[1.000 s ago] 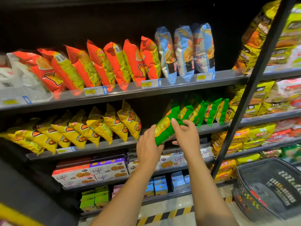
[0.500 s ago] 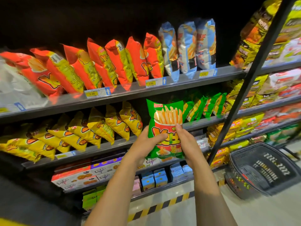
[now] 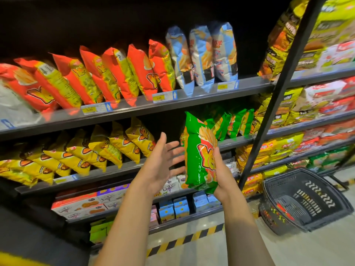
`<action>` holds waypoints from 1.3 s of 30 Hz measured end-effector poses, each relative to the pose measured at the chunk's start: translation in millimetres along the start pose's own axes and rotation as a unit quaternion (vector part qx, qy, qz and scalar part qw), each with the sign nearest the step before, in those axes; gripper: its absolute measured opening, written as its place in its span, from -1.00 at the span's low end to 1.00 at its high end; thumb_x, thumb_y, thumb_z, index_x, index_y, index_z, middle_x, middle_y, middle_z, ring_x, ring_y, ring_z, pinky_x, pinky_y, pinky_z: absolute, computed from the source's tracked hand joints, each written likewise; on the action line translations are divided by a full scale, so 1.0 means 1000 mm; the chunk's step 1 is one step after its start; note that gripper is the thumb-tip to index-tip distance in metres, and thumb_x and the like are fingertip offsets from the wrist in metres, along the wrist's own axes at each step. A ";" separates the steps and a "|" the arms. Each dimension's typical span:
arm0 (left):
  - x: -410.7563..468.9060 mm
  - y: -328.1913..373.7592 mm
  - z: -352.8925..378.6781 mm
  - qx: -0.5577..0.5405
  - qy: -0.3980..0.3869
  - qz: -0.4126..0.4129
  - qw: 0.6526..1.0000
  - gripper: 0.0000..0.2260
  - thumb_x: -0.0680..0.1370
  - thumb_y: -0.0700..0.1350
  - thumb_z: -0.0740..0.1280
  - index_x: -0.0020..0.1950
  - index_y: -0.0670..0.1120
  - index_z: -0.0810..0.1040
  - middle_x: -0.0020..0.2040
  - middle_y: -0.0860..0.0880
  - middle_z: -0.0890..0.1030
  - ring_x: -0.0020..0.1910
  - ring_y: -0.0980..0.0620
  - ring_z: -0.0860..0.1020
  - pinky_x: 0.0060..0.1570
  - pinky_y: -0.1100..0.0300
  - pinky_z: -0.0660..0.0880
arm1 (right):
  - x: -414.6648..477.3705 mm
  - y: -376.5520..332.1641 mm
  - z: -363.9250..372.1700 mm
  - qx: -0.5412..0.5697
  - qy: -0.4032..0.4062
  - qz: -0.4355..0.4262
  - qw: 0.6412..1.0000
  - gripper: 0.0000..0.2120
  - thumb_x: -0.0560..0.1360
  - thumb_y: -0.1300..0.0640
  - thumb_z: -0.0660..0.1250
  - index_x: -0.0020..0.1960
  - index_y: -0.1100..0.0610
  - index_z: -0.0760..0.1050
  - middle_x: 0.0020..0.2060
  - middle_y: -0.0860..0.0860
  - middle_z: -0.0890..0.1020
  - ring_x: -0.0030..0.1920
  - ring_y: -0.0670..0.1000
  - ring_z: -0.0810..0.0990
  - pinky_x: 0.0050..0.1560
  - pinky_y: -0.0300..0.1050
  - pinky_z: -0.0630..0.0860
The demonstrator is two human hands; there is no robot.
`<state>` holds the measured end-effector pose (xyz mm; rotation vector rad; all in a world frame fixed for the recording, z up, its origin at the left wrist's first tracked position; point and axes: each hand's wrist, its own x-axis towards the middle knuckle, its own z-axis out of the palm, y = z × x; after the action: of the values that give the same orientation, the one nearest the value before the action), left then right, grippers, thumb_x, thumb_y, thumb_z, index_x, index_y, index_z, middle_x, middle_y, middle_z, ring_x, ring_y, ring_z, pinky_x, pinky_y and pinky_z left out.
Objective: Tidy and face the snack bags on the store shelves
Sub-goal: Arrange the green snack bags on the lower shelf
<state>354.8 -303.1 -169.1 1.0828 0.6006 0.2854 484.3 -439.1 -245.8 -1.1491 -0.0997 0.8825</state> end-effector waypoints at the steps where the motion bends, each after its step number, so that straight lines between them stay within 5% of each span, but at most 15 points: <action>1: -0.001 -0.002 0.009 0.004 0.006 0.003 1.000 -0.38 0.66 0.38 0.09 0.47 -0.05 0.46 0.31 -0.07 0.68 0.31 -0.06 0.64 0.21 -0.09 0.59 | 0.000 -0.002 -0.007 0.006 -0.005 0.002 1.000 -0.32 0.46 -0.44 0.27 0.38 0.00 0.56 0.20 0.10 0.72 0.22 0.18 0.70 0.37 0.33 0.52; 8: 0.001 -0.025 0.055 0.004 0.043 0.021 0.999 -0.50 0.69 0.31 0.11 0.38 -0.03 0.52 0.22 -0.01 0.72 0.25 0.00 0.67 0.14 -0.03 0.61 | -0.001 -0.020 -0.049 -0.033 -0.031 -0.008 0.999 -0.12 0.28 -0.57 0.39 0.42 -0.05 0.55 0.26 0.07 0.70 0.28 0.15 0.67 0.40 0.32 0.49; 13: 0.005 -0.029 0.081 0.058 0.050 0.014 0.997 -0.62 0.70 0.25 0.15 0.28 0.04 0.57 0.21 0.04 0.71 0.22 0.05 0.65 0.13 0.02 0.57 | -0.007 -0.044 -0.061 -0.158 0.000 -0.059 0.986 -0.37 0.41 -0.48 0.21 0.23 -0.07 0.62 0.02 -0.07 0.78 0.05 -0.03 0.76 0.23 0.10 0.62; 17: 0.014 -0.030 0.104 0.109 0.048 0.020 0.993 -0.68 0.71 0.22 0.17 0.25 0.10 0.61 -0.01 0.13 0.78 -0.05 0.17 0.74 -0.03 0.12 0.56 | -0.010 -0.059 -0.059 -0.248 0.029 -0.122 0.961 -0.50 0.55 -0.42 0.17 0.17 -0.08 0.60 -0.01 -0.09 0.77 -0.03 -0.11 0.76 0.10 -0.03 0.66; 20: 0.022 -0.030 0.111 0.167 0.066 0.045 0.983 -0.65 0.68 0.28 0.21 0.24 0.10 0.63 0.04 0.08 0.78 0.00 0.10 0.75 0.12 0.02 0.62 | -0.011 -0.067 -0.058 -0.292 0.022 -0.129 0.948 -0.56 0.62 -0.38 0.06 0.12 -0.15 0.58 -0.05 -0.13 0.75 -0.04 -0.17 0.73 -0.05 -0.19 0.58; 23: 0.032 -0.033 0.112 0.198 0.109 0.060 0.972 -0.51 0.61 0.39 0.26 0.29 0.05 0.59 0.05 0.06 0.77 0.02 0.07 0.75 0.20 -0.08 0.63 | -0.011 -0.071 -0.061 -0.273 0.000 -0.121 0.954 -0.53 0.63 -0.39 0.01 0.11 -0.20 0.61 -0.05 -0.15 0.76 -0.05 -0.20 0.73 -0.03 -0.19 0.57; 28: 0.036 -0.034 0.107 0.124 0.154 0.038 0.979 -0.55 0.66 0.34 0.20 0.22 0.04 0.65 -0.01 0.01 0.79 -0.06 0.03 0.77 0.06 -0.01 0.63 | -0.003 -0.075 -0.072 -0.160 -0.029 -0.095 0.982 -0.49 0.61 -0.39 0.02 0.24 -0.15 0.58 0.20 -0.02 0.72 0.21 -0.03 0.69 0.30 0.11 0.59; 33: 0.033 -0.036 0.101 -0.037 0.101 0.000 0.994 -0.49 0.65 0.34 0.20 0.32 0.02 0.69 0.23 -0.13 0.73 0.23 -0.15 0.69 0.33 -0.16 0.55 | 0.001 -0.078 -0.074 -0.074 -0.062 -0.093 0.991 -0.41 0.67 -0.28 -0.04 0.33 0.09 0.54 0.11 0.11 0.75 -0.02 0.07 0.76 -0.04 -0.01 0.67; 39: 0.033 -0.039 0.097 -0.090 0.081 0.012 0.993 -0.50 0.64 0.34 0.19 0.14 0.02 0.77 0.21 -0.14 0.73 0.21 -0.14 0.70 0.22 -0.07 0.57 | -0.003 -0.081 -0.066 -0.077 -0.091 -0.112 0.986 -0.30 0.54 -0.35 0.07 0.37 0.15 0.53 0.11 0.13 0.75 -0.02 0.08 0.75 -0.06 0.01 0.66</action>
<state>435.4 -376.5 -182.1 0.8987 0.6924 0.4429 559.6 -500.1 -207.3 -1.1711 -0.4462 0.7867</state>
